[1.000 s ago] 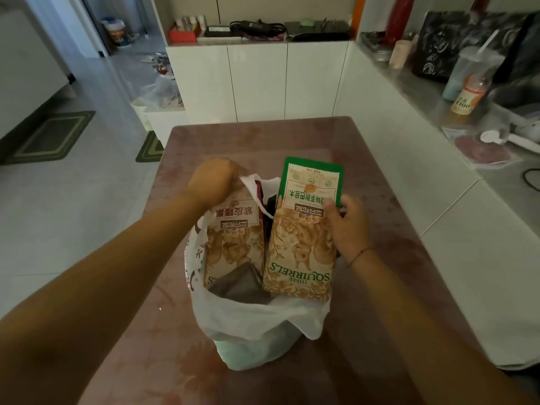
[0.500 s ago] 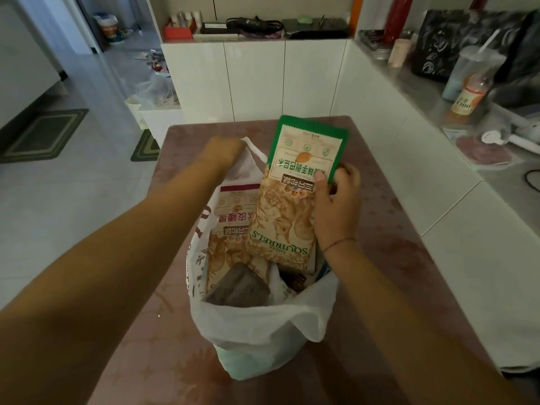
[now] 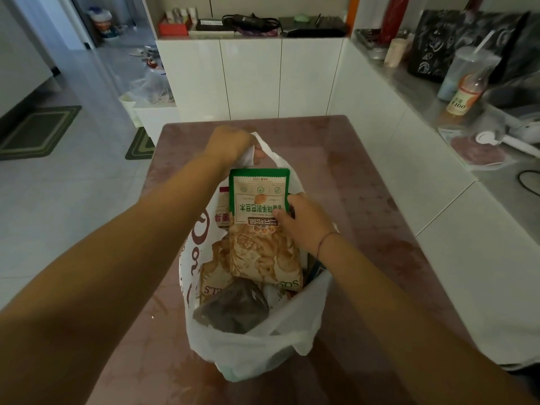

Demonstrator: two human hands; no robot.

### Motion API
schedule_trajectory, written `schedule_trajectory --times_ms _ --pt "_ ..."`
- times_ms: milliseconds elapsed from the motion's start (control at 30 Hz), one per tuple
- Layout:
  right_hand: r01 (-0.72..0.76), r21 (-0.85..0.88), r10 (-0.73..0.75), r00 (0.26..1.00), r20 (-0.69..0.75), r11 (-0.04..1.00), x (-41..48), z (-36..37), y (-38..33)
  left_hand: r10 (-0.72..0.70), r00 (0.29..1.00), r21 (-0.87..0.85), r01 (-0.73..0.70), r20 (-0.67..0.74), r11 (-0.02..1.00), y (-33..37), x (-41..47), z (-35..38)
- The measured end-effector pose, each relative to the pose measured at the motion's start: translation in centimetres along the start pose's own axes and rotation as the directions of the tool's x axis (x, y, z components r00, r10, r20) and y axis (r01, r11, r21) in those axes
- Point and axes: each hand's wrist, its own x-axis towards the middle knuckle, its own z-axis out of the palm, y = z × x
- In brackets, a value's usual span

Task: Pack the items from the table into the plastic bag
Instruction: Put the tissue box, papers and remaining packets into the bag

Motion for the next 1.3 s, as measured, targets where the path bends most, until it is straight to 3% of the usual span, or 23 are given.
schedule_trajectory --times_ms 67,133,167,233,300,400,567,900,1000,1100,1133,1200,1300 --pt "-0.022 0.007 0.023 0.993 -0.115 1.000 -0.1 0.4 -0.6 0.071 0.997 0.088 -0.072 0.020 0.993 0.1 -0.1 -0.2" --pt "0.042 -0.085 -0.063 0.960 -0.272 0.996 -0.9 0.9 -1.1 0.057 0.994 0.134 -0.069 0.090 0.989 -0.5 -0.4 -0.8" --pt "0.091 -0.152 -0.132 0.950 -0.283 0.984 -1.3 1.3 -1.1 0.072 0.986 0.128 -0.091 0.150 0.988 -0.8 -0.4 -1.0" --pt "0.180 -0.281 -0.230 0.960 -0.157 0.943 -2.5 2.2 -1.3 0.097 0.972 0.096 -0.120 0.212 0.988 -1.3 -0.4 -1.5" --pt "0.219 -0.363 -0.235 0.972 0.000 0.906 -2.9 3.3 -1.0 0.136 0.961 0.017 -0.145 0.240 0.989 -1.8 -0.4 -2.0" --pt "0.234 -0.404 -0.216 0.972 0.092 0.884 -2.2 3.7 -0.1 0.179 0.954 -0.069 -0.167 0.240 0.984 -2.2 -0.6 -2.2" --pt "0.201 -0.507 -0.162 0.979 0.121 0.838 -1.9 4.2 1.0 0.222 0.940 -0.140 -0.191 0.260 0.972 -1.9 -0.8 -1.6" --pt "0.168 -0.552 -0.157 0.985 0.069 0.817 -2.6 5.1 1.1 0.242 0.932 -0.050 -0.237 0.271 0.970 -2.2 -2.1 -1.6" --pt "0.223 -0.426 -0.228 0.973 0.041 0.876 -3.4 3.6 1.2 0.267 0.909 0.086 -0.308 0.319 0.948 -2.5 -2.5 -1.8" --pt "0.232 -0.090 -0.246 0.945 -0.215 0.969 -5.6 0.8 1.6 0.280 0.901 0.307 -0.384 0.332 0.871 -3.1 -2.7 -1.5" --pt "0.193 0.018 -0.178 0.936 -0.305 0.981 -6.3 -0.1 2.3 0.291 0.899 0.356 -0.402 0.327 0.844 -3.3 -2.7 -1.4" --pt "0.001 0.274 0.103 0.925 -0.366 0.962 -7.6 -1.2 4.4 0.305 0.896 0.397 -0.421 0.323 0.816 -3.7 -2.8 -1.0" --pt "-0.399 0.555 0.550 0.825 -0.129 0.730 -9.5 -0.6 7.3 0.313 0.902 0.432 -0.420 0.299 0.798 -4.1 -3.0 -0.5"
